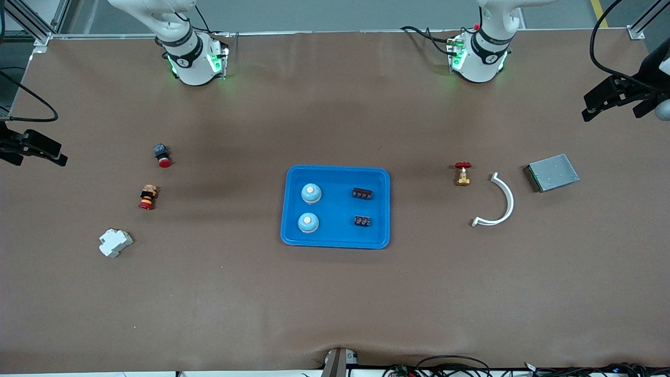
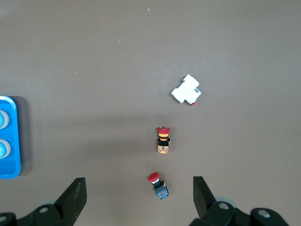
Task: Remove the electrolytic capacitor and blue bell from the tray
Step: 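Move the right gripper and the left gripper toward the blue tray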
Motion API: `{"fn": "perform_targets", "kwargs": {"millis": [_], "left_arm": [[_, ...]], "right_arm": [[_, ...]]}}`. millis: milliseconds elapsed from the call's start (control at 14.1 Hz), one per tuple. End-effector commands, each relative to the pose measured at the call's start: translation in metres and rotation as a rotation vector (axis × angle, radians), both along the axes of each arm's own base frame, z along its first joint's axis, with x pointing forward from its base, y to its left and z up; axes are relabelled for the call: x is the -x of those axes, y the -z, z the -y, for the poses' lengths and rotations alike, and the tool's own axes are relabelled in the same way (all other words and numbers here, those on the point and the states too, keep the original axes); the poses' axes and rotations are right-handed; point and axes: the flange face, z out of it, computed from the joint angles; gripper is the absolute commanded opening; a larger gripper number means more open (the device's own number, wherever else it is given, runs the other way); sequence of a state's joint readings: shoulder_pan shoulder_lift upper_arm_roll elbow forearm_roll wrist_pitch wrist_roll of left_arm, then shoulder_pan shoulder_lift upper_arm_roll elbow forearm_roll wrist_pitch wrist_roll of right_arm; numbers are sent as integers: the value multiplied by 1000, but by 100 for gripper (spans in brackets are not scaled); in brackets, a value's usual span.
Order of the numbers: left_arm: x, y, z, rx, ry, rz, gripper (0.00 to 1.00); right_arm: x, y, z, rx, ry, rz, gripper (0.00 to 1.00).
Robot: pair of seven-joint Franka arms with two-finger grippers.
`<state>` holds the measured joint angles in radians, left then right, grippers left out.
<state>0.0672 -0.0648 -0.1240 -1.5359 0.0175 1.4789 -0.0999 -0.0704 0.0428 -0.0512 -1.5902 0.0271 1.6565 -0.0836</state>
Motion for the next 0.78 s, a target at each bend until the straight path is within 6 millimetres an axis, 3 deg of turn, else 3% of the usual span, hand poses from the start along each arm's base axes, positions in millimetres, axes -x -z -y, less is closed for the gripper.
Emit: {"fn": "perform_targets", "kwargs": {"millis": [0, 426, 709], "left_arm": [[-3, -2, 2, 52, 13, -12, 100], [-20, 10, 3, 62, 27, 11, 100], [-32, 37, 32, 96, 52, 2, 100]], "right_arm": [[3, 0, 1, -4, -6, -1, 100], [3, 0, 1, -4, -4, 0, 100], [4, 0, 1, -4, 0, -9, 100]]}}
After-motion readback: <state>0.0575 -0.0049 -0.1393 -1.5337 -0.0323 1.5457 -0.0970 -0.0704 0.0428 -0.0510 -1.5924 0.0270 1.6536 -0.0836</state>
